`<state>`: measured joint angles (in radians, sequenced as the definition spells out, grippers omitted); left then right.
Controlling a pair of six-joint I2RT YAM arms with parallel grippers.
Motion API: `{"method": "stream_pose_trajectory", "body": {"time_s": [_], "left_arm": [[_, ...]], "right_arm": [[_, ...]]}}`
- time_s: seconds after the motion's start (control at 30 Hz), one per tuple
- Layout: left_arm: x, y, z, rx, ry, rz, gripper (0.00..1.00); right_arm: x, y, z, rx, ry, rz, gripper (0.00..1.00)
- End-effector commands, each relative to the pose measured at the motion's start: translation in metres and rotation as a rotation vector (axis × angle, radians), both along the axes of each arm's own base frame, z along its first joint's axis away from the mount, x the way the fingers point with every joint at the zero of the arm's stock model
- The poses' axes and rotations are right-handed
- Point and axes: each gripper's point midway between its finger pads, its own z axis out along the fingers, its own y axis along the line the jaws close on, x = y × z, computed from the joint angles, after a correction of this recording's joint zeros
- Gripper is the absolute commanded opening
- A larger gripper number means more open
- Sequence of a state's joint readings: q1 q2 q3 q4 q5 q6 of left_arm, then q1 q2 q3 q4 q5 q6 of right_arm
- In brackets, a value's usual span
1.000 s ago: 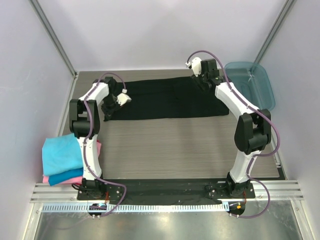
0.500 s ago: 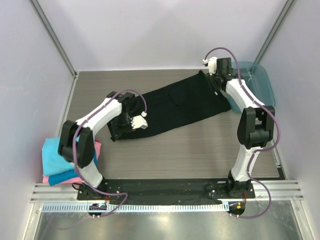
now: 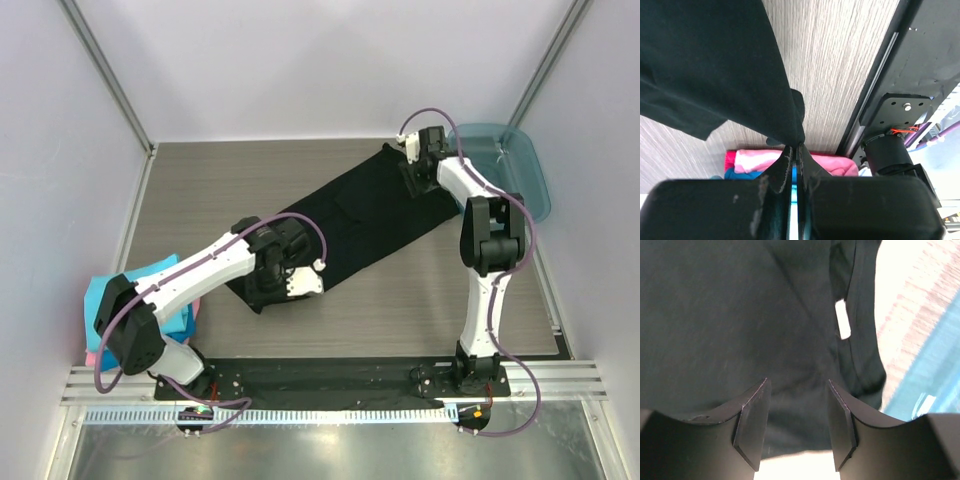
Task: Fold and stack the t-shirts
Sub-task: Fold the tshirt
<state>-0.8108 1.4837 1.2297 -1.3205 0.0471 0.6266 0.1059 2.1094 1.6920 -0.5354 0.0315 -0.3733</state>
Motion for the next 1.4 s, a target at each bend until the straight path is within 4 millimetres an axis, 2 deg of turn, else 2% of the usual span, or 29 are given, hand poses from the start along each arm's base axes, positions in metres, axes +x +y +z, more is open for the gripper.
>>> {"method": "stream_pose_trajectory", "body": {"time_s": [0.0,0.03,0.07,0.1,0.13,0.17,0.2,0.5,0.57,0.6,0.63,0.73,0.77,0.9,0.93,0.97,1.0,1.03,1.07,1.13,1.17,1.23,1.37], "left_arm": [[-0.066,0.058,0.027,0.226,0.235,0.006,0.0],[-0.07,0.056,0.027,0.221,0.244,0.001,0.0],[-0.073,0.053,0.027,0.213,0.254,-0.005,0.0],[-0.077,0.049,0.027,0.201,0.271,-0.012,0.0],[-0.08,0.045,0.027,0.19,0.282,-0.018,0.0],[-0.082,0.042,0.027,0.18,0.29,-0.02,0.0],[-0.085,0.037,0.028,0.163,0.306,-0.028,0.0],[-0.101,0.005,0.032,0.13,0.347,-0.133,0.0],[-0.105,0.0,0.033,0.118,0.364,-0.134,0.0],[-0.107,-0.002,0.034,0.117,0.365,-0.143,0.0],[-0.109,-0.002,0.034,0.118,0.367,-0.148,0.0],[-0.112,-0.009,0.036,0.105,0.372,-0.16,0.0],[-0.115,-0.013,0.037,0.087,0.387,-0.155,0.0],[-0.121,-0.04,0.045,0.024,0.419,-0.186,0.0],[-0.123,-0.045,0.044,0.022,0.428,-0.206,0.0],[-0.129,-0.052,0.045,0.017,0.427,-0.245,0.0],[-0.132,-0.059,0.045,0.009,0.435,-0.267,0.0],[-0.133,-0.071,0.045,-0.002,0.434,-0.292,0.0],[-0.136,-0.077,0.046,-0.008,0.437,-0.309,0.0],[-0.141,-0.099,0.046,-0.03,0.451,-0.339,0.0],[-0.142,-0.106,0.045,-0.037,0.46,-0.339,0.0],[-0.14,-0.124,0.044,-0.062,0.463,-0.338,0.0],[-0.13,-0.155,0.041,-0.094,0.444,-0.337,0.0]], "right_arm": [[0.038,-0.004,0.017,0.027,-0.082,-0.054,0.53],[0.045,-0.007,0.017,0.027,-0.09,-0.062,0.53],[0.05,-0.009,0.003,0.026,-0.071,-0.068,0.52],[0.062,-0.009,0.011,0.028,-0.102,-0.073,0.52],[0.067,-0.009,0.01,0.026,-0.107,-0.072,0.52],[0.069,-0.011,-0.005,0.02,-0.085,-0.077,0.52],[0.077,-0.01,0.0,0.019,-0.105,-0.078,0.51],[0.092,-0.014,-0.03,-0.015,-0.082,-0.079,0.51],[0.093,-0.014,-0.041,-0.018,-0.066,-0.071,0.4],[0.097,-0.014,-0.039,-0.016,-0.075,-0.069,0.36],[0.097,-0.013,-0.047,-0.017,-0.063,-0.067,0.24],[0.101,-0.01,-0.052,-0.01,-0.062,-0.056,0.07],[0.102,-0.009,-0.054,-0.003,-0.061,-0.054,0.06],[0.122,0.009,-0.044,0.016,-0.117,-0.012,0.06],[0.127,0.019,-0.044,0.012,-0.131,0.006,0.06],[0.13,0.026,-0.055,0.005,-0.128,0.018,0.07],[0.141,0.031,-0.043,0.003,-0.172,0.027,0.07],[0.145,0.035,-0.044,-0.014,-0.188,0.038,0.07],[0.152,0.051,-0.04,-0.018,-0.224,0.06,0.08],[0.161,0.062,-0.041,-0.043,-0.268,0.078,0.08],[0.168,0.075,-0.036,-0.04,-0.316,0.095,0.08],[0.174,0.088,-0.035,-0.028,-0.354,0.103,0.09],[0.191,0.117,-0.019,0.019,-0.484,0.117,0.13]]}}
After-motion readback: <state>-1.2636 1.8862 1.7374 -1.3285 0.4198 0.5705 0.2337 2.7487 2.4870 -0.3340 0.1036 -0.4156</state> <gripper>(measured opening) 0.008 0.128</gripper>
